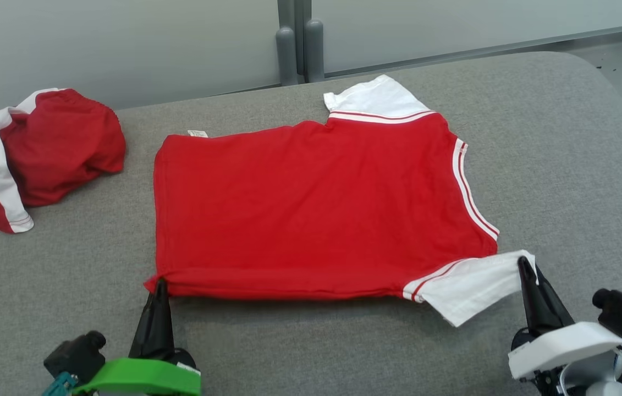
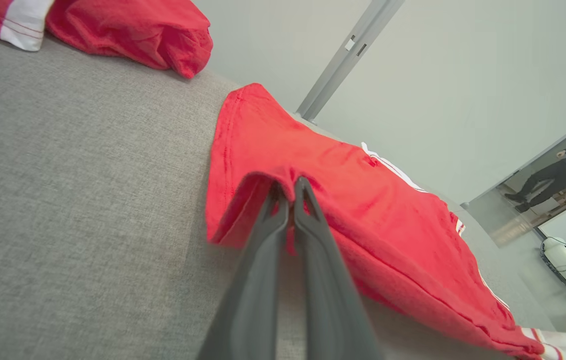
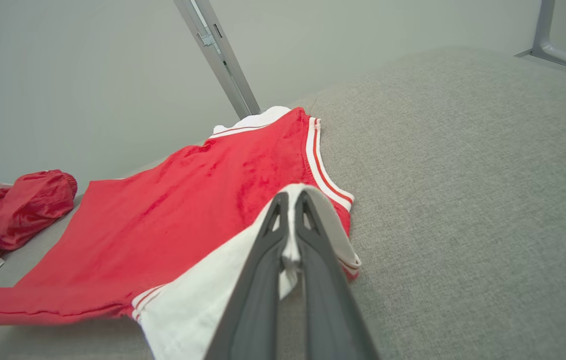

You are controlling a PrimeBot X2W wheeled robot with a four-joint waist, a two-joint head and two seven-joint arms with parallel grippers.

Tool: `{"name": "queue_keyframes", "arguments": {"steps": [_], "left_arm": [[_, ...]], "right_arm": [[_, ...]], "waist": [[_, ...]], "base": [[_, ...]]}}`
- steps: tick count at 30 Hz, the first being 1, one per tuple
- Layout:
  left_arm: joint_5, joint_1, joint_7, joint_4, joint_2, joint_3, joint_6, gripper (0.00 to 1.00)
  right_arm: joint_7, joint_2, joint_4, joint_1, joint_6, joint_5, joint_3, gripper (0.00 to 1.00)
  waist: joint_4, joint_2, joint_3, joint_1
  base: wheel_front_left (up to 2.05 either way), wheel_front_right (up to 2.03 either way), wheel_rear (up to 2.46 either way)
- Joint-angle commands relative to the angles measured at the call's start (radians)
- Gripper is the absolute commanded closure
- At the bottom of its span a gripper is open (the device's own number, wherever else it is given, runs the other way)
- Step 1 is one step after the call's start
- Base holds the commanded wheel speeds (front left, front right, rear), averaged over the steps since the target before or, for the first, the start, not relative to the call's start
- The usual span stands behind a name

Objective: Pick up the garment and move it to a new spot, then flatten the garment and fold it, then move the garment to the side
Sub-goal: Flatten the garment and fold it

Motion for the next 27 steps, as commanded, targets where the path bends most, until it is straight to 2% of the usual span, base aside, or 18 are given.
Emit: {"name": "queue_keyframes", "arguments": {"steps": [1, 10, 16, 27], "left_arm": [[0.001, -0.030, -0.001, 0.012, 0.002, 0.000, -0.005, 1.00], [0.005, -0.248, 0.000, 0.229, 0.004, -0.014, -0.010, 1.00], [0.031, -0.383, -0.003, 0.374, 0.012, -0.003, -0.014, 1.00], [0.067, -0.469, -0.003, 0.463, 0.005, 0.008, -0.023, 1.00]], "right_arm": [[0.000, -0.003, 0.010, -0.024, 0.000, -0.007, -0.004, 1.00], [0.009, -0.003, 0.192, -0.247, 0.000, -0.063, -0.013, 1.00], [0.006, 0.000, 0.381, -0.421, 0.000, -0.092, -0.003, 1.00], [-0.037, -0.001, 0.651, -0.612, 0.000, -0.099, 0.029, 1.00]], "waist": [[0.005, 0.0106, 0.011, 0.0001], [0.019, 0.0106, 0.084, 0.0001], [0.025, 0.0106, 0.138, 0.0001], [0.037, 0.0106, 0.173, 0.0001]], "base": [[0.00, 0.00, 0.00], [0.00, 0.00, 0.00], [0.00, 0.00, 0.00], [0.00, 0.00, 0.00]]}}
